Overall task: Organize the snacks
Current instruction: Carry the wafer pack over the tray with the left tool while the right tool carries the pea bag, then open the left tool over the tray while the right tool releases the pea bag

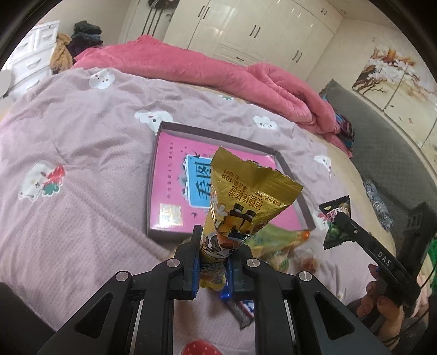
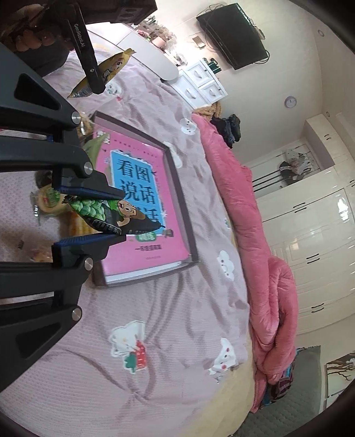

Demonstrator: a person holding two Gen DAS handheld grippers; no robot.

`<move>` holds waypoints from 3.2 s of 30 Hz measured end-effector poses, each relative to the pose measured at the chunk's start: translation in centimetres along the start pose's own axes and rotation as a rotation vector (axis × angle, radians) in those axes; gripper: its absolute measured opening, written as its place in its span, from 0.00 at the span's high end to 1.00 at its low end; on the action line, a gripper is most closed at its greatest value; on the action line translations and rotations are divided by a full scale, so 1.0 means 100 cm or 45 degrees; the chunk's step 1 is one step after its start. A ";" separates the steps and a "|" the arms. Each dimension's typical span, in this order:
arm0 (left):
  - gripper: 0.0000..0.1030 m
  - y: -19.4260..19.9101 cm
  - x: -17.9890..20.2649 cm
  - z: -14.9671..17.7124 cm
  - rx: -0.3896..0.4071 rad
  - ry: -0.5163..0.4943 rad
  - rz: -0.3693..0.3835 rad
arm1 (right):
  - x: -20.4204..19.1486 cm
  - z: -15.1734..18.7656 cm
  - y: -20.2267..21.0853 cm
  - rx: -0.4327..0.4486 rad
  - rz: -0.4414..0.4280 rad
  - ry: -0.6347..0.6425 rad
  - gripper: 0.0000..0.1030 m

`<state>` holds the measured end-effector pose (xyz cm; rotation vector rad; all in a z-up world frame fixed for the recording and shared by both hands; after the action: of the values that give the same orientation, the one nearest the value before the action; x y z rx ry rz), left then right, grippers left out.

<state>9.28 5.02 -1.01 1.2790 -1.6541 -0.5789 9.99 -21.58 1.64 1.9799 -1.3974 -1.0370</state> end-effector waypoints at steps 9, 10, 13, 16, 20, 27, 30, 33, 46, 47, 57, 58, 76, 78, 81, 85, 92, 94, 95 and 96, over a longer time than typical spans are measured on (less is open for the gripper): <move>0.86 -0.010 -0.002 -0.025 0.023 0.024 0.020 | 0.004 -0.015 -0.007 0.019 -0.004 0.016 0.77; 0.86 -0.011 -0.003 -0.028 0.027 0.029 0.021 | 0.006 -0.017 -0.008 0.024 -0.001 0.015 0.77; 0.86 -0.017 -0.006 -0.037 0.030 0.043 0.030 | 0.011 -0.022 -0.012 0.030 0.002 0.007 0.77; 0.86 -0.026 -0.011 -0.045 0.019 0.066 0.035 | 0.015 -0.027 -0.016 0.033 0.004 0.000 0.77; 0.86 -0.039 -0.017 -0.051 -0.009 0.095 0.024 | 0.020 -0.032 -0.024 0.019 -0.022 -0.017 0.77; 0.86 -0.060 -0.024 -0.057 -0.056 0.114 0.005 | 0.025 -0.034 -0.040 -0.024 -0.023 -0.037 0.77; 0.85 -0.067 -0.027 -0.059 -0.082 0.122 -0.003 | 0.028 -0.034 -0.047 -0.043 -0.021 -0.049 0.77; 0.85 -0.073 -0.027 -0.059 -0.096 0.118 -0.016 | 0.030 -0.034 -0.050 -0.053 -0.027 -0.058 0.77; 0.85 -0.093 -0.025 -0.054 -0.173 0.105 -0.045 | 0.040 -0.030 -0.073 -0.147 -0.051 -0.118 0.77; 0.85 -0.094 -0.026 -0.055 -0.175 0.107 -0.046 | 0.041 -0.030 -0.074 -0.151 -0.048 -0.120 0.77; 0.85 -0.100 -0.024 -0.057 -0.192 0.103 -0.086 | 0.048 -0.026 -0.090 -0.220 -0.008 -0.148 0.77; 0.84 -0.100 -0.024 -0.057 -0.192 0.104 -0.088 | 0.048 -0.025 -0.091 -0.224 -0.004 -0.150 0.77; 0.68 -0.106 -0.031 -0.058 -0.206 0.123 -0.069 | 0.057 -0.022 -0.092 -0.238 0.019 -0.199 0.76; 0.65 -0.106 -0.030 -0.059 -0.200 0.113 -0.063 | 0.057 -0.023 -0.089 -0.222 0.027 -0.196 0.76; 0.63 -0.106 -0.030 -0.059 -0.194 0.105 -0.055 | 0.058 -0.024 -0.085 -0.197 0.032 -0.204 0.76; 0.62 -0.106 -0.032 -0.058 -0.197 0.115 -0.049 | 0.059 -0.025 -0.082 -0.179 0.032 -0.212 0.75; 0.52 -0.097 -0.032 -0.062 -0.166 0.122 -0.028 | 0.061 -0.027 -0.079 -0.157 0.033 -0.234 0.75; 0.49 -0.093 -0.030 -0.063 -0.153 0.119 -0.023 | 0.061 -0.027 -0.077 -0.150 0.025 -0.240 0.75; 0.48 -0.092 -0.029 -0.063 -0.146 0.115 -0.021 | 0.061 -0.027 -0.076 -0.145 0.020 -0.242 0.74; 0.47 -0.090 -0.028 -0.063 -0.138 0.110 -0.021 | 0.061 -0.027 -0.075 -0.141 0.018 -0.240 0.74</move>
<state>19.21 5.63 -6.43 1.2227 -1.5220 -0.6067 17.49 -24.78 -4.22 1.8290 -1.4148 -1.2946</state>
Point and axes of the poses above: each gripper's, at about its wrist camera, not at the fingertips, and y roughly against the way its jaws point, x to its right, z to its underside, the point moved 2 cm from there along -y, roughly the way its jaws point, and after that the axes turned 12 degrees about -x, right-handed, at the moved point
